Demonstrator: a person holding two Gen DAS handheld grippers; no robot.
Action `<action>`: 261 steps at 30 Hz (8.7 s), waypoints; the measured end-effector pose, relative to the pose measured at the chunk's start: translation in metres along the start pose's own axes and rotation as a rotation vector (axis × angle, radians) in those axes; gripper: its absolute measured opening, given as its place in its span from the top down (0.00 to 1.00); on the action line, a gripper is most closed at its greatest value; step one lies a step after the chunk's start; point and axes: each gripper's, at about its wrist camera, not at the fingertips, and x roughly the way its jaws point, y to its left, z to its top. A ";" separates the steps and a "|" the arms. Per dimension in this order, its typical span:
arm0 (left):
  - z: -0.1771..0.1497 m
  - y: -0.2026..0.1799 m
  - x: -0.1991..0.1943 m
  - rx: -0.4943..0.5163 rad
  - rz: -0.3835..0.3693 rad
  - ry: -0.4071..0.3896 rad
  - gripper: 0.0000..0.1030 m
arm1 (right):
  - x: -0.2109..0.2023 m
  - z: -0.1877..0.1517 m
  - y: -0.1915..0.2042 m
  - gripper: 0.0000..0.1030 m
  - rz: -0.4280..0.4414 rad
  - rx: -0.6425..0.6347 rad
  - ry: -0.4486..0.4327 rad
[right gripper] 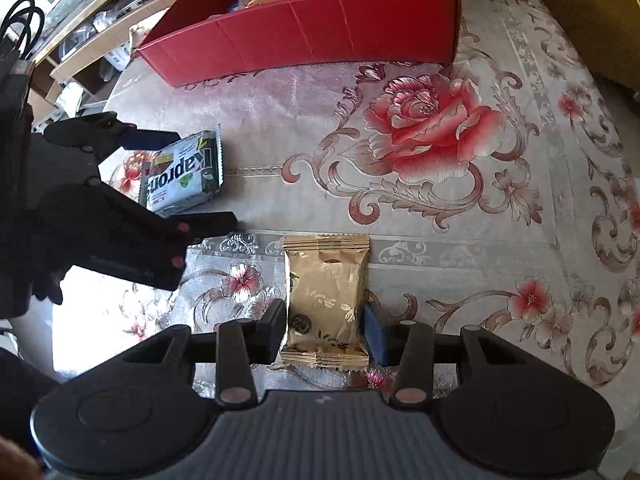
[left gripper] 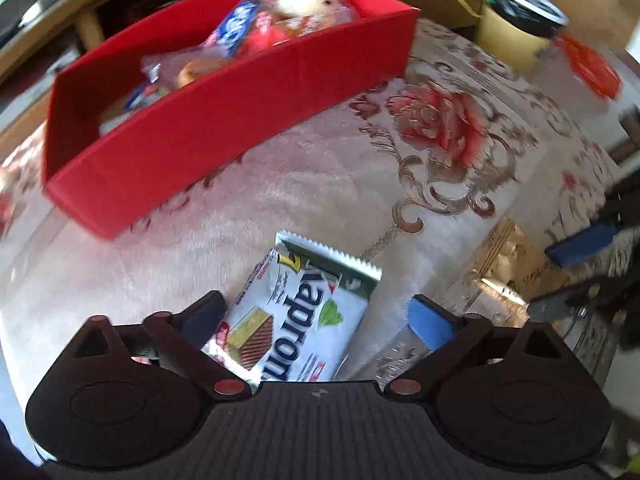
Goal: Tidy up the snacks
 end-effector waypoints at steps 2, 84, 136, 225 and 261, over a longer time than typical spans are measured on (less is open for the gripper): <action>-0.002 -0.006 -0.005 -0.035 0.023 0.002 0.18 | -0.001 -0.001 0.002 0.59 -0.006 -0.027 -0.005; -0.041 -0.068 -0.046 -0.403 0.164 -0.090 0.37 | -0.029 -0.022 0.013 0.61 -0.135 -0.144 -0.150; 0.102 0.027 -0.053 -0.494 0.297 -0.332 0.38 | -0.056 0.150 0.004 0.61 -0.058 -0.051 -0.415; 0.122 0.055 -0.052 -0.606 0.417 -0.256 0.20 | -0.043 0.194 0.005 0.46 -0.094 -0.027 -0.420; 0.081 0.032 -0.047 -0.643 0.321 -0.188 0.12 | -0.042 0.145 -0.003 0.41 -0.113 -0.004 -0.338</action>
